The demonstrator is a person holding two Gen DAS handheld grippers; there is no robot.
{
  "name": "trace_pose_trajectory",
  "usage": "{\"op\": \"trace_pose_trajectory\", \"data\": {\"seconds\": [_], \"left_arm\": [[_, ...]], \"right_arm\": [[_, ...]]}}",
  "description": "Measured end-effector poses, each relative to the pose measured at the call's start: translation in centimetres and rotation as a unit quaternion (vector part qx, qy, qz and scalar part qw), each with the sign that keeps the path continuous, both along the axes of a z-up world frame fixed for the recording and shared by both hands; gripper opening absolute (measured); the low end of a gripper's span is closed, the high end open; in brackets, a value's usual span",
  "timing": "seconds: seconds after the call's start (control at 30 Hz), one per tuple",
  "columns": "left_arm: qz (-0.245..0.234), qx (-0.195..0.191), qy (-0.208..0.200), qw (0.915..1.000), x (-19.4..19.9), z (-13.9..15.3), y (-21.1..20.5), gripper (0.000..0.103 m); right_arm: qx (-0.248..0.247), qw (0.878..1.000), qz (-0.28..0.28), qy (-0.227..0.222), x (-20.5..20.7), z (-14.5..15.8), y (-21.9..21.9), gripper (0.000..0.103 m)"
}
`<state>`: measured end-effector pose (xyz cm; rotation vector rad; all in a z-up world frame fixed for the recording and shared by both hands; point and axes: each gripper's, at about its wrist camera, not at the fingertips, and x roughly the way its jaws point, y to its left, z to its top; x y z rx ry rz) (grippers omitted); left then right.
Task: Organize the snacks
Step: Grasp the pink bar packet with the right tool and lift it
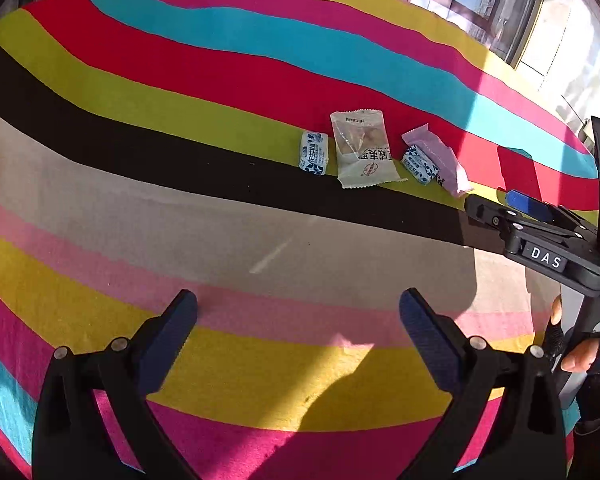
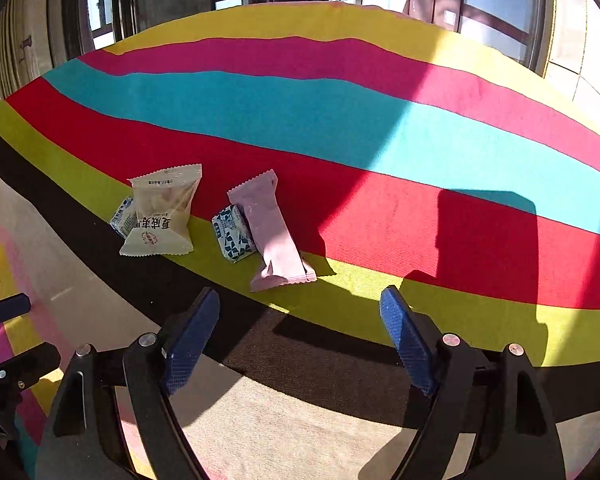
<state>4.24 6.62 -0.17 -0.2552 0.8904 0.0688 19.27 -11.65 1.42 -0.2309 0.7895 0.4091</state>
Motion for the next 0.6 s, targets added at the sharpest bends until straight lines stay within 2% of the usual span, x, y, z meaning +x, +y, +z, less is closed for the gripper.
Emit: {"op": "trace_pose_trajectory", "data": {"seconds": [0.07, 0.13, 0.27, 0.3, 0.33, 0.37, 0.43, 0.6], "left_arm": [[0.002, -0.022, -0.014, 0.9997, -0.5, 0.1, 0.5, 0.101], [0.011, -0.039, -0.025, 0.9989, -0.9, 0.1, 1.0, 0.101], [0.021, -0.039, -0.026, 0.9987, -1.0, 0.1, 1.2, 0.101], [0.020, -0.038, -0.026, 0.9987, -1.0, 0.2, 1.1, 0.101], [0.021, -0.039, -0.026, 0.9987, -0.9, 0.1, 1.1, 0.101], [0.021, -0.041, -0.027, 0.9986, -0.9, 0.2, 1.2, 0.101], [0.021, -0.046, -0.030, 0.9983, -0.8, 0.1, 1.3, 0.101], [0.021, -0.045, -0.028, 0.9984, -0.9, 0.1, 1.3, 0.101]], "right_arm": [[-0.036, 0.999, -0.007, -0.009, 1.2, -0.3, 1.3, 0.079], [-0.065, 0.998, -0.012, -0.004, 2.4, -0.8, 2.5, 0.071], [-0.083, 0.997, -0.008, -0.001, 3.8, -1.2, 4.2, 0.063], [-0.081, 0.997, 0.000, 0.001, 3.9, -1.3, 4.5, 0.049], [-0.074, 0.997, 0.014, 0.007, 3.7, -1.3, 4.8, 0.026], [-0.072, 0.997, 0.024, 0.012, 3.2, -1.3, 5.0, 0.019], [-0.049, 0.998, 0.043, 0.026, 1.7, -1.0, 4.8, 0.019], [0.056, 0.994, 0.073, 0.053, -4.5, 0.5, 1.0, 0.019]]}}
